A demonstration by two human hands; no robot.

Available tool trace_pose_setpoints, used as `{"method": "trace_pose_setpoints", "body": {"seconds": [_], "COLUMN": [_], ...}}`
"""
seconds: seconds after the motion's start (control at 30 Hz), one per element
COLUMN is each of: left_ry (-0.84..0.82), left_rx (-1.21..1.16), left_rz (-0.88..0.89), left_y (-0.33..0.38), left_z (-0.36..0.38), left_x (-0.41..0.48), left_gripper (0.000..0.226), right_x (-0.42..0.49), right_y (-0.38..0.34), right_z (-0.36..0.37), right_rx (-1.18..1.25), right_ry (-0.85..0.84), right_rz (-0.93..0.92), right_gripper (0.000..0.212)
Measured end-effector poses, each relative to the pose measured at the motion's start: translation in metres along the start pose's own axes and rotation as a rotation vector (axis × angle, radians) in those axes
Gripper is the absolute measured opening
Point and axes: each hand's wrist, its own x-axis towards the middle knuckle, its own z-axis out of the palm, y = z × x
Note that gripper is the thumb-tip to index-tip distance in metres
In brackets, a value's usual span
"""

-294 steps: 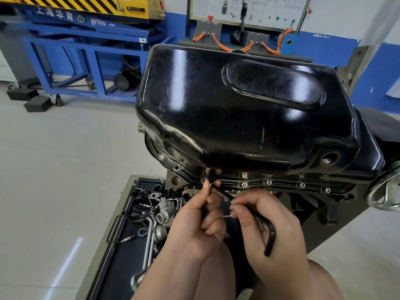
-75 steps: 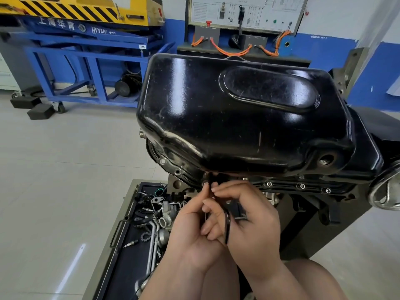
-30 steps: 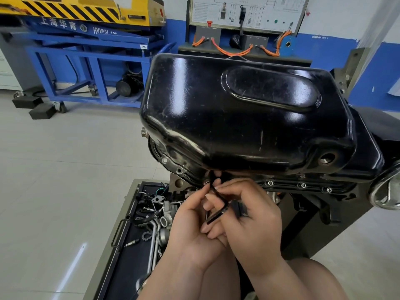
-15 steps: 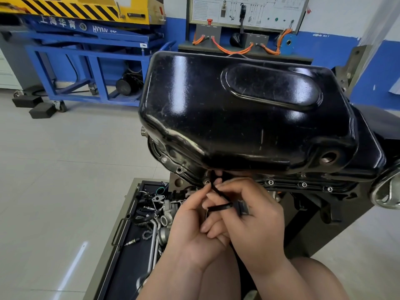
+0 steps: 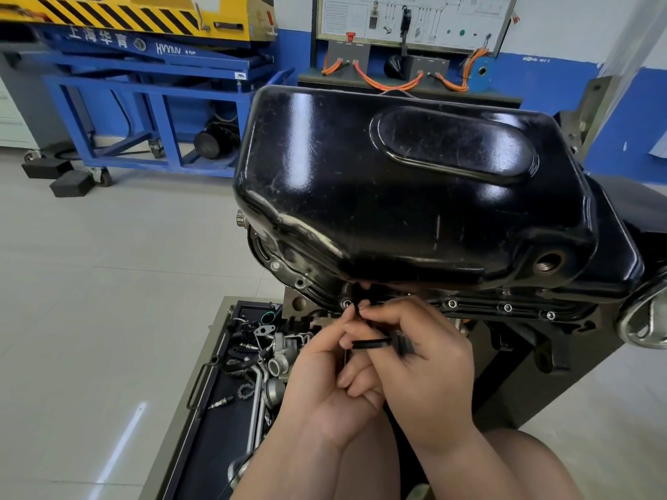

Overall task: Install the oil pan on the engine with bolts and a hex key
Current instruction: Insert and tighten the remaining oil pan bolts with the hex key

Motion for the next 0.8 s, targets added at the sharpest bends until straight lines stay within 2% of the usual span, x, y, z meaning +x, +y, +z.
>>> {"method": "trace_pose_setpoints", "body": {"seconds": [0.1, 0.17, 0.27, 0.33, 0.4, 0.43, 0.5, 0.57, 0.63, 0.73, 0.8], "left_ry": [0.001, 0.075, 0.091, 0.045, 0.011, -0.003, 0.061, 0.142, 0.133, 0.076, 0.012], "left_rx": [0.011, 0.032, 0.031, 0.029, 0.034, 0.025, 0.022, 0.055, 0.057, 0.088, 0.058], "left_rz": [0.011, 0.022, 0.026, 0.018, 0.008, 0.001, 0.003, 0.028, 0.046, 0.026, 0.006], "left_y": [-0.0009, -0.0015, -0.0019, -0.0014, -0.0009, -0.0002, 0.0003, -0.0005, -0.0014, -0.0026, -0.0008], "left_z": [0.0022, 0.0, -0.0046, -0.0051, 0.0001, 0.0024, 0.0045, 0.0015, 0.0011, -0.0015, 0.0015], "left_x": [0.0003, 0.004, 0.0057, 0.0032, -0.0001, -0.0015, -0.0002, 0.0041, 0.0055, 0.0049, 0.0016], "left_gripper": [0.021, 0.03, 0.039, 0.032, 0.007, 0.012, 0.006, 0.031, 0.038, 0.034, 0.017], "right_x": [-0.0022, -0.0034, -0.0033, -0.0028, -0.002, -0.0015, -0.0014, -0.0024, -0.0039, -0.0051, -0.0049], "right_y": [-0.002, -0.0026, -0.0024, -0.0018, -0.0009, -0.0002, 0.0012, 0.001, -0.0001, 0.0004, 0.0019], "right_z": [-0.0027, -0.0046, -0.005, -0.0039, -0.0019, -0.0009, 0.0001, -0.0017, -0.0044, -0.0045, -0.0013], "right_rx": [0.013, -0.018, -0.016, 0.012, 0.012, 0.004, 0.001, 0.032, 0.069, 0.074, 0.061], "right_ry": [-0.045, -0.077, -0.066, -0.043, -0.021, -0.015, -0.015, -0.049, -0.105, -0.094, -0.039], "right_rz": [-0.047, -0.089, -0.085, -0.066, -0.03, -0.01, 0.013, -0.015, -0.065, -0.084, -0.037], "right_gripper": [0.032, 0.035, 0.039, 0.032, 0.025, 0.023, 0.024, 0.028, 0.034, 0.035, 0.029]}}
